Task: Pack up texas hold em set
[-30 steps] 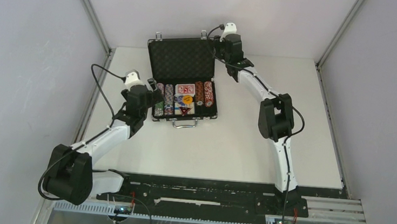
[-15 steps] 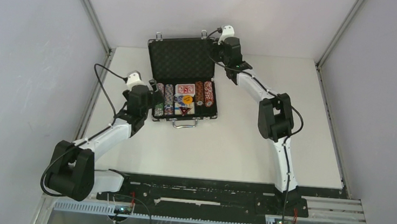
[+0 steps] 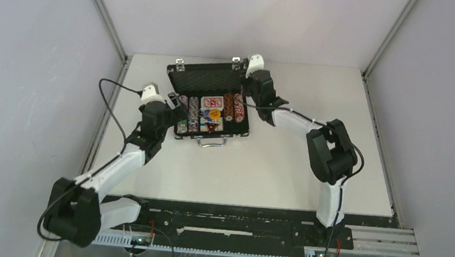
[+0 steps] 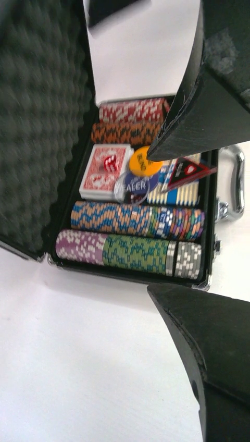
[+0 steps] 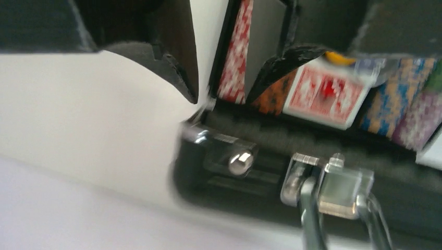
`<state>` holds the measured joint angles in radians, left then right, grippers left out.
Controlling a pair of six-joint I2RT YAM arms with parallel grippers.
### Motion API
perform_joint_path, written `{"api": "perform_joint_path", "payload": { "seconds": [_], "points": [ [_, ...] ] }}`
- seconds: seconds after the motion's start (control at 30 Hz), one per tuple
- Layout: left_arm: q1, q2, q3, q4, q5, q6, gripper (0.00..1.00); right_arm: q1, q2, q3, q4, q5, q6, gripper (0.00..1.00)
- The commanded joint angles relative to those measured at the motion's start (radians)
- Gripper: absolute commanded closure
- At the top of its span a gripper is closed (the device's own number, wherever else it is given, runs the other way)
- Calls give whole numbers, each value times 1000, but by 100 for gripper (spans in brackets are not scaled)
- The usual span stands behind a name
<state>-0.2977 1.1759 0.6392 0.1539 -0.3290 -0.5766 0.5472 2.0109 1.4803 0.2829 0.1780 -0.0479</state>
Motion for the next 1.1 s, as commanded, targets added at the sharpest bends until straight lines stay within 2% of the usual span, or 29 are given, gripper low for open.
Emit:
{"api": "perform_joint_path", "payload": {
  "seconds": [0.0,0.1,0.23,0.27,0.37,0.4,0.53,0.67,0.77,0.97,1.07],
  "points": [
    [-82,-216,-47,-8,-28,-5,11,85,-136,-217,-49,31,48,50],
    [-148,-354,-92,-7,-60,-12,15,176,-293,-500,-16,23,130,49],
    [-208,-504,-128,-28,-92,-17,18,445,-500,-829,44,200,212,49],
    [-225,-526,-137,-26,-115,-17,20,538,-553,-867,25,237,251,50],
    [-232,-530,-168,11,-144,-19,22,656,-674,-909,-35,289,299,51],
    [-231,-509,-172,24,-149,-20,22,661,-702,-910,-45,293,302,53],
    [-232,-379,-142,41,-159,-12,22,561,-783,-908,7,290,261,62],
    [-231,-263,-92,51,-210,4,20,297,-816,-876,74,67,323,75],
    [-215,-186,-34,66,-183,4,20,131,-752,-788,55,-53,365,89],
    [-140,23,106,89,-77,29,21,89,-566,-577,-20,-136,304,100],
    [-95,137,198,95,54,70,22,97,-504,-506,1,-211,306,100]
  ]
}}
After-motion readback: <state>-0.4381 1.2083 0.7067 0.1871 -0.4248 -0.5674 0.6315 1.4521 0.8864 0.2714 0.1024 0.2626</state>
